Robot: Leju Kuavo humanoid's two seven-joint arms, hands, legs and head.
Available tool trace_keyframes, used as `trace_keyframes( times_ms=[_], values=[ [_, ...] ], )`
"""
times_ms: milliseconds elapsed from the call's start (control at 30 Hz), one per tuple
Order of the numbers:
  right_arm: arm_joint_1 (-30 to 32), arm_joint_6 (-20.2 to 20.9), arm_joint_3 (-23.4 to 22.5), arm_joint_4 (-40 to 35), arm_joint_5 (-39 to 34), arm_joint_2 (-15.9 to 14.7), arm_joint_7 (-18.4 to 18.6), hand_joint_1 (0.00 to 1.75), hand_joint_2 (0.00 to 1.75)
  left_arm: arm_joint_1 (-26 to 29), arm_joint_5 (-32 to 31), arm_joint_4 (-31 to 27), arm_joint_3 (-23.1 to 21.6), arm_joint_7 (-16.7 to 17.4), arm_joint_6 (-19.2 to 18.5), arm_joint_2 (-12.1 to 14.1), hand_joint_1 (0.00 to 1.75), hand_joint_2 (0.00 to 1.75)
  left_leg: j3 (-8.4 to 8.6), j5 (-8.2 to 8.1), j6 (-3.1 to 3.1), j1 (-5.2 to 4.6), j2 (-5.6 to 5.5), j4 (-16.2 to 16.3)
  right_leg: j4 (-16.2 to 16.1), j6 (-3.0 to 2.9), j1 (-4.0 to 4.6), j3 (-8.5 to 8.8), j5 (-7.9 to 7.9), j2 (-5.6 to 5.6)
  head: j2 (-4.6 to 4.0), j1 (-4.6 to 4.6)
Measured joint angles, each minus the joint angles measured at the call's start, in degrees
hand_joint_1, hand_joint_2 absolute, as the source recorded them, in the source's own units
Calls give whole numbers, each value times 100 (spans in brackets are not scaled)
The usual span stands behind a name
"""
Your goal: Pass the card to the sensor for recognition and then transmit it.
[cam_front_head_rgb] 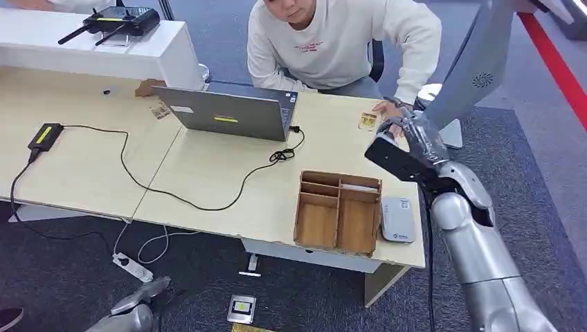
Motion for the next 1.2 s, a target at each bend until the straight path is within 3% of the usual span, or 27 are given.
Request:
trace_keyframes(
  times_ms=[233, 467, 733, 967, 1000, 1200],
  values=[
    [-642, -284, -371, -89, -251, -229, -177, 175, 175, 28, 48, 0, 0, -90, 20, -4, 0, 0, 0, 0, 0, -1, -1, 0, 0, 0, -1, 2, 0, 1, 0, -2],
    [-721, -509, -373, 89, -369, -249, -260, 175, 175, 116, 315, -13, -7, -109, 63, 2, 0, 0, -1, 0, 0, 7, -2, 0, 1, 0, 0, 2, 0, 0, 0, 0],
    [-889, -594, -271, 914, -231, -140, -461, 175, 175, 101, 433, -50, -37, -92, 31, 35, 0, 0, -1, 1, 0, 7, -4, 0, 2, 0, 1, 5, 0, 0, 0, -2],
    [-995, -590, -172, 1592, -170, -22, -428, 175, 175, 49, 455, -107, -74, -59, -74, 52, 0, 0, -2, 1, 0, 7, -5, 0, 1, 0, 1, 5, 0, -3, 0, 0],
    [-987, -583, -166, 1644, -168, -17, -402, 2, 175, 28, 455, -109, -88, -52, -98, 52, 0, 0, -3, 1, 0, 6, -5, 0, 1, 0, 1, 4, 0, -3, 0, 2],
    [-971, -561, -153, 1845, -183, -13, -336, 0, 175, -56, 455, -153, -173, -26, -142, 81, 0, 0, -2, 0, 0, 5, -4, 0, 0, 0, 0, 2, 0, -3, 0, 0]
  ],
)
